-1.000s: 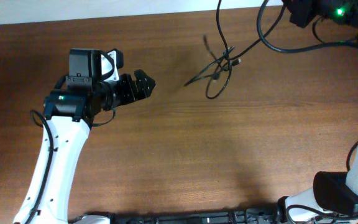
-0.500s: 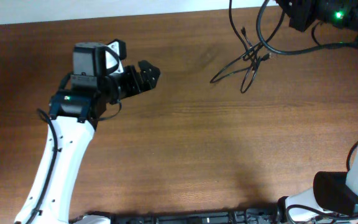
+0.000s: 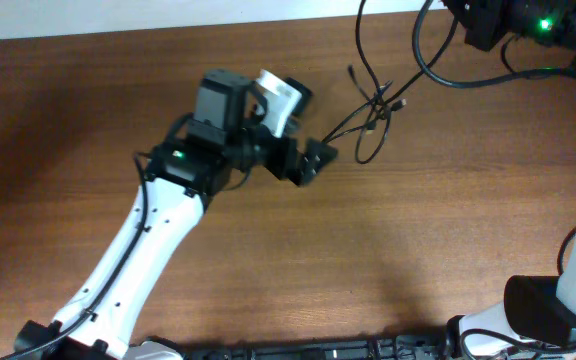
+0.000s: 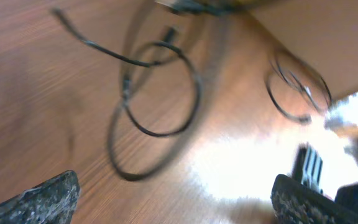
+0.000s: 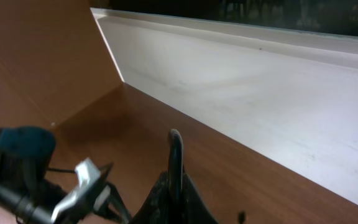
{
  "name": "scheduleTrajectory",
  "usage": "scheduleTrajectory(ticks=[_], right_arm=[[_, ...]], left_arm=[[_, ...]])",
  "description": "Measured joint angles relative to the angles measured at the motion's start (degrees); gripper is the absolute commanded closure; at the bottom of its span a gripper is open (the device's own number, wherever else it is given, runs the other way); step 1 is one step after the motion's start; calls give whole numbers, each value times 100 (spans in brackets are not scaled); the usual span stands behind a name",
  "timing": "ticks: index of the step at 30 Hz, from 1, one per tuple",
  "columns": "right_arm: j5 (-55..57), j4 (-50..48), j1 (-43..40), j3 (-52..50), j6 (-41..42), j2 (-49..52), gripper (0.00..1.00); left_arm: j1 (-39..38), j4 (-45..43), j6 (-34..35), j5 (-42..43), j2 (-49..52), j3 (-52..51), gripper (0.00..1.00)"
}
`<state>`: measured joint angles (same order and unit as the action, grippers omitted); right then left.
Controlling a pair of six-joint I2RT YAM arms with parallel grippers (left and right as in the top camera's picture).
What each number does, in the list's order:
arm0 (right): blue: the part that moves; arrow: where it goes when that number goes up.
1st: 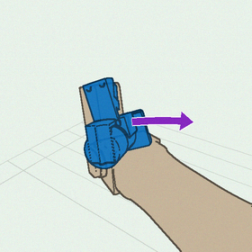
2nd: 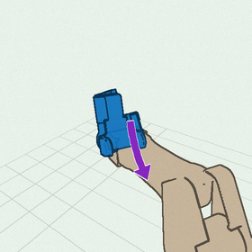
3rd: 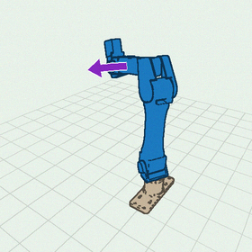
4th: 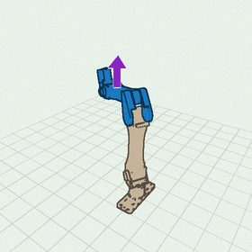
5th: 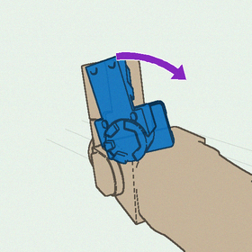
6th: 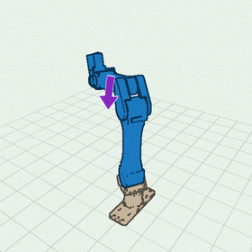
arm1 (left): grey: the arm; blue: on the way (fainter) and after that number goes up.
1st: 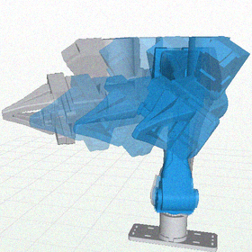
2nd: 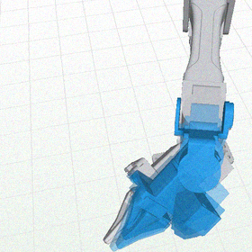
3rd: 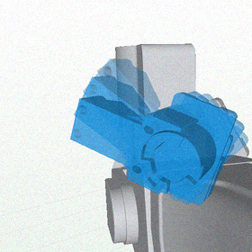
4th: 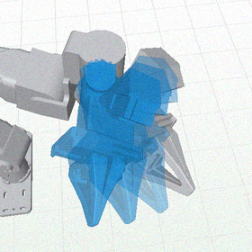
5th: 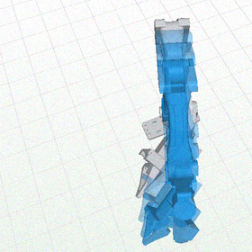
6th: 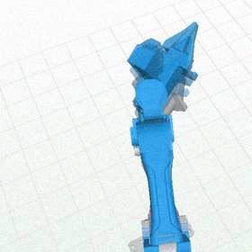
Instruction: Untangle cables
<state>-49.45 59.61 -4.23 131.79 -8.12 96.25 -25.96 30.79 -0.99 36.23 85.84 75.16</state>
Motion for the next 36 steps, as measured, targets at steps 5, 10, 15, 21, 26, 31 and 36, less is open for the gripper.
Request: scheduleTrajectory(ticks=[5,10,15,21,26,31,36], right_arm=[[0,0,0,0,13,0,96],[-313,0,0,0,24,0,96],[-835,0,0,0,22,0,96],[-1005,0,0,0,26,0,96],[-938,0,0,0,20,0,96],[-669,0,0,0,20,0,96],[-588,0,0,0,15,0,96]], left_arm=[[-437,-22,-796,186,2,0,17],[-691,-293,-1088,15,146,0,16],[-789,-675,-1200,-518,476,-4,10],[-789,-835,-1209,-737,518,-4,3],[-789,-831,-1141,-560,518,-4,1],[-789,-769,-1167,216,317,-4,1],[-789,-772,-1504,302,-273,-2,1]])
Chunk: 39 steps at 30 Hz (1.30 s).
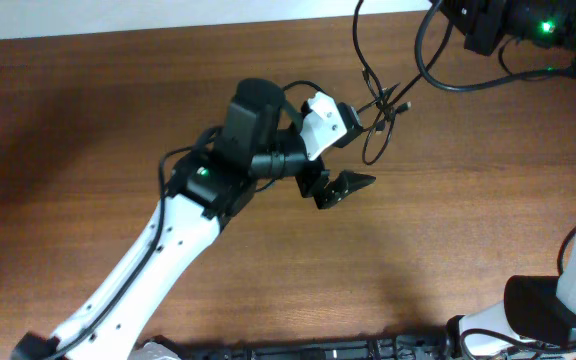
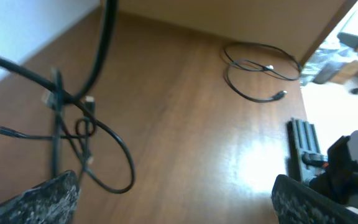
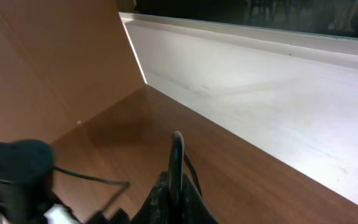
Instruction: Untangle cables
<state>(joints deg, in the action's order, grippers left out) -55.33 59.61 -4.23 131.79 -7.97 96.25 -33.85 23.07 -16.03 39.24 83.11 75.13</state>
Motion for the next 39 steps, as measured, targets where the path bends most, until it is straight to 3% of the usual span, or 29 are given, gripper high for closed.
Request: scheduleTrajectory(ticks=[11,12,14,15,17,23,30,39], right_arm=[[-636,0,0,0,-2,0,96],[-702,-2,0,0,4,0,96],[-789,0,0,0,4,0,96],[-833,0,0,0,4,0,96],[-940,-2,0,0,4,0,96],[-870,0,-9,0,2,0,96],[81,20,-321,0,4,0,96],[1209,415,-1421,0,7,0,96]], left_arm=[[-7,7,-245,-1071,105,0,0],[-7,7,-245,-1198,146,0,4],[-7,2,-243,-1510,256,-2,17],[-7,2,-256,-1646,345,-2,38],[-7,7,-343,-1880,551,-2,100],[-7,144,-415,-2070,798,-2,100],[-7,452,-415,-2269,763,-2,100],[33,1128,-400,-3676,496,-2,100]])
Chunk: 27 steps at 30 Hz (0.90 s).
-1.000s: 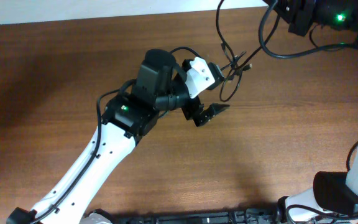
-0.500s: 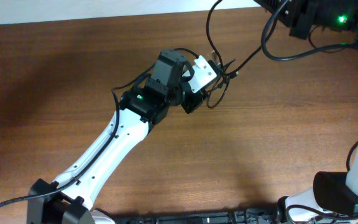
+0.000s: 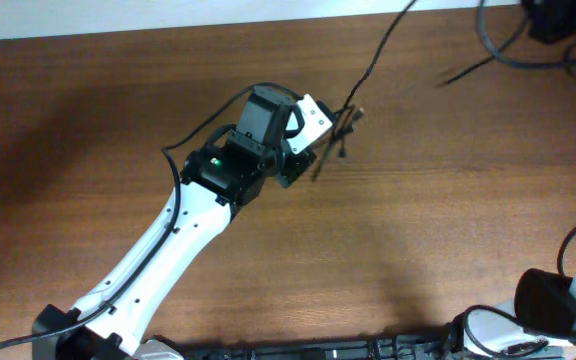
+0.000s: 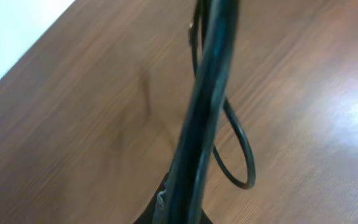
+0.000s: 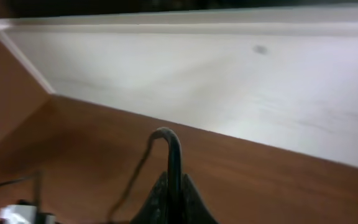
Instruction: Untangle cables
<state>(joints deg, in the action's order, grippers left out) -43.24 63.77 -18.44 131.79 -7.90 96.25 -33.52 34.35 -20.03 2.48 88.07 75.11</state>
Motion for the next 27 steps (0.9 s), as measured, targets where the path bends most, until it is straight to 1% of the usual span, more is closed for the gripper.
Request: scheduleTrajectory(ticks=[3,8,19,25,27], right_arm=[[81,122,-411,0,2,0,96],[118,258,-903,0,0,0,96],[127,376,-1836,0,0,0,96],[144,398,-2140,0,2,0,96],[151,439,-2155,0,9,0,96]], left_arm=[[243,286,111,-461,-2,0,100],[844,535,452,-723,-2,0,100],[2490,1099,1515,-789,-2,0,100],[3477,1276,2026,-872,-2,0,100],[3794,1325,2164,-750,-2,0,100]])
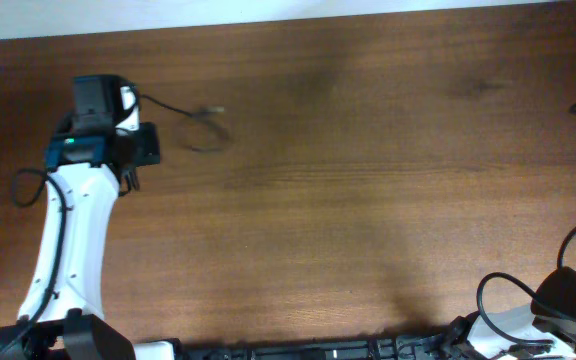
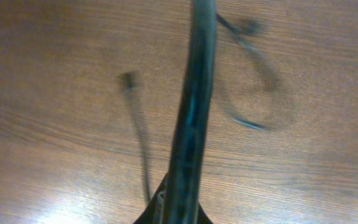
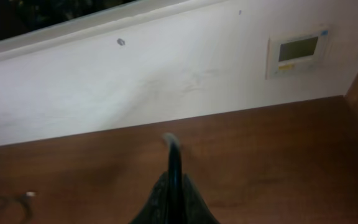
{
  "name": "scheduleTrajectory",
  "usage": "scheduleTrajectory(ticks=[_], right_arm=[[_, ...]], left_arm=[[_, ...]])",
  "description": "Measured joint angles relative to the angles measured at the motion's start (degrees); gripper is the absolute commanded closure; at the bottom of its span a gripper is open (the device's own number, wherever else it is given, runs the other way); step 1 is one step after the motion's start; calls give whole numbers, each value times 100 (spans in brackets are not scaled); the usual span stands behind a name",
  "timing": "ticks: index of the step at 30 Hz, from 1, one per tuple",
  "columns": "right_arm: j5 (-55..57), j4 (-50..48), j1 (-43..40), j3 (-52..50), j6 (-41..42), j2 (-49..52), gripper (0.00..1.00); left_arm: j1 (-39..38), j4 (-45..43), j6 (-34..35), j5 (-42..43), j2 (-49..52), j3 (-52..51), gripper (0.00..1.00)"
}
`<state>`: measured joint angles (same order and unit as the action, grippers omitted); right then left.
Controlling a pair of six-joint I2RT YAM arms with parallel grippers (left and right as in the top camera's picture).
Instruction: Untangle cables
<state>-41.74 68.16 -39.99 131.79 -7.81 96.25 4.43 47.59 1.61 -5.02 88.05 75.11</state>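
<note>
My left gripper (image 1: 136,160) is at the table's far left, shut on a thin black cable (image 2: 194,106) that runs straight up from its jaws in the left wrist view. That cable's free end trails right in a small blurred loop (image 1: 206,135) above the wood. Nothing in the overhead view links it to the right side. My right gripper (image 3: 174,205) is outside the overhead view. In its own view it is shut on a second black cable (image 3: 173,162). A short bit of cable shows at the overhead view's right edge.
The brown wooden table (image 1: 368,200) ends at a white wall (image 3: 166,68) along the back, with a small wall panel (image 3: 296,53) on it. Another thin cable with a light plug (image 3: 28,195) lies low at the left of the right wrist view.
My left gripper has gone from mid-table to the far left, still shut on its cable. The right gripper has left the overhead view. No cable stretches between the two any more.
My left gripper was open beside a knot of cables hanging from the shut right gripper at the back, then open nearer to it. Then it was shut on one cable mid-table. Now each gripper holds its own cable, far apart.
</note>
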Motion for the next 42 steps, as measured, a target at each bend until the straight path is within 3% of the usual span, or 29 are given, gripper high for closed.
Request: scheduleTrajectory(ticks=[4,13,18,42], right_arm=[[35,48,0,0,-7,0,96],[151,101,0,0,2,0,96],[538,236,0,0,13,0,96],[1725,341,0,0,11,46,96]], left_arm=[[278,63,-79,756,0,0,100],[173,149,-1161,3075,0,0,100],[13,151,-1364,3729,0,0,100],[-968,151,-1429,3976,0,0,100]])
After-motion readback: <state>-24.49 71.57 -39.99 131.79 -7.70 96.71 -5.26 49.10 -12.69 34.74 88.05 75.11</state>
